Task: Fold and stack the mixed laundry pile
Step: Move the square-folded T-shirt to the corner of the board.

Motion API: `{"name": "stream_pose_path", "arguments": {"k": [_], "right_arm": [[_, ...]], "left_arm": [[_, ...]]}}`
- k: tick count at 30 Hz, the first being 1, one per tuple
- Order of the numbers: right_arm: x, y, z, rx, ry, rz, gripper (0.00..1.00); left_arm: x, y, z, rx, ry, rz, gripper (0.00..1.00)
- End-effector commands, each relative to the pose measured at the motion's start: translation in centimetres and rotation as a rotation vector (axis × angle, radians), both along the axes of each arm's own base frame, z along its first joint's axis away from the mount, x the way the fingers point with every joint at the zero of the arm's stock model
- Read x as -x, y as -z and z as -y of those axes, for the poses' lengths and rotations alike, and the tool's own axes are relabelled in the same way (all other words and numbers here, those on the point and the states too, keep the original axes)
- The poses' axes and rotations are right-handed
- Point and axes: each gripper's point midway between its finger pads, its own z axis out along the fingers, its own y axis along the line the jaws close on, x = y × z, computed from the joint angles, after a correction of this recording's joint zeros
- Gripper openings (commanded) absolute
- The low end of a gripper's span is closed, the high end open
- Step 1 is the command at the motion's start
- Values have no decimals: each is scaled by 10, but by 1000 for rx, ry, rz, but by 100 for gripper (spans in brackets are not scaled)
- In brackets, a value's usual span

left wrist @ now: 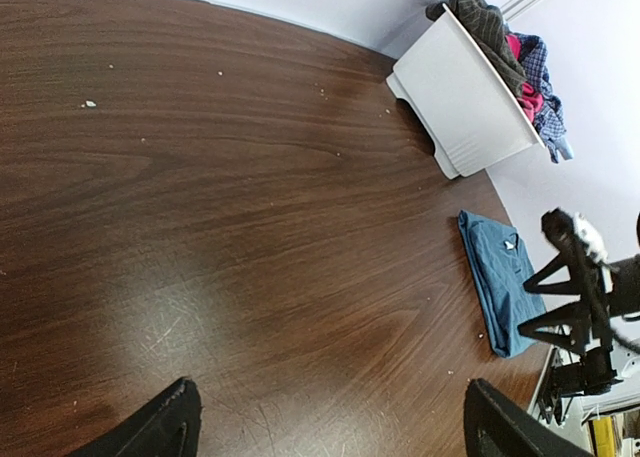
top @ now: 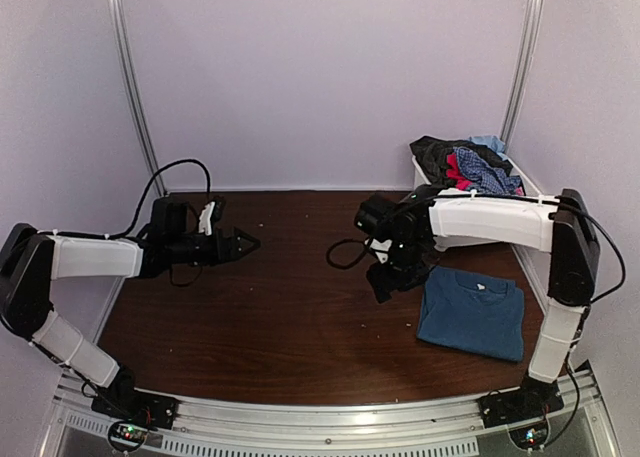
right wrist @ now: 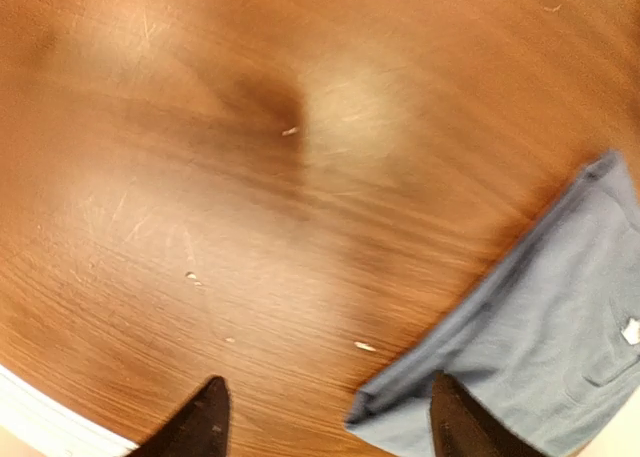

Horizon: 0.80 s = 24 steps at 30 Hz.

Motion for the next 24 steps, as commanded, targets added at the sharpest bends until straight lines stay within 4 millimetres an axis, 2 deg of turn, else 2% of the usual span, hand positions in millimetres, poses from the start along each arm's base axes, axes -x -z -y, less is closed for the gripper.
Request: {"name": "stream_pose_path", "arguments": {"k": [1, 6, 11, 18, 24], "right_arm": [[12, 37, -22, -3, 60, -81, 58], [24, 59, -24, -53, 128, -115, 41], [55, 83, -21, -128, 216, -189, 37], [97, 105, 15, -66, 320, -251, 38], [126, 109, 49, -15, 409, -266, 42]], "left_arm": [[-3, -19, -2, 34, -4, 50, 93], [-2, -19, -3, 34, -7, 51, 93], [-3, -17, -7, 33, -17, 47, 93], [-5, -18, -9, 38, -22, 48, 93], [-5, -17, -9, 39, -23, 47, 93]]}}
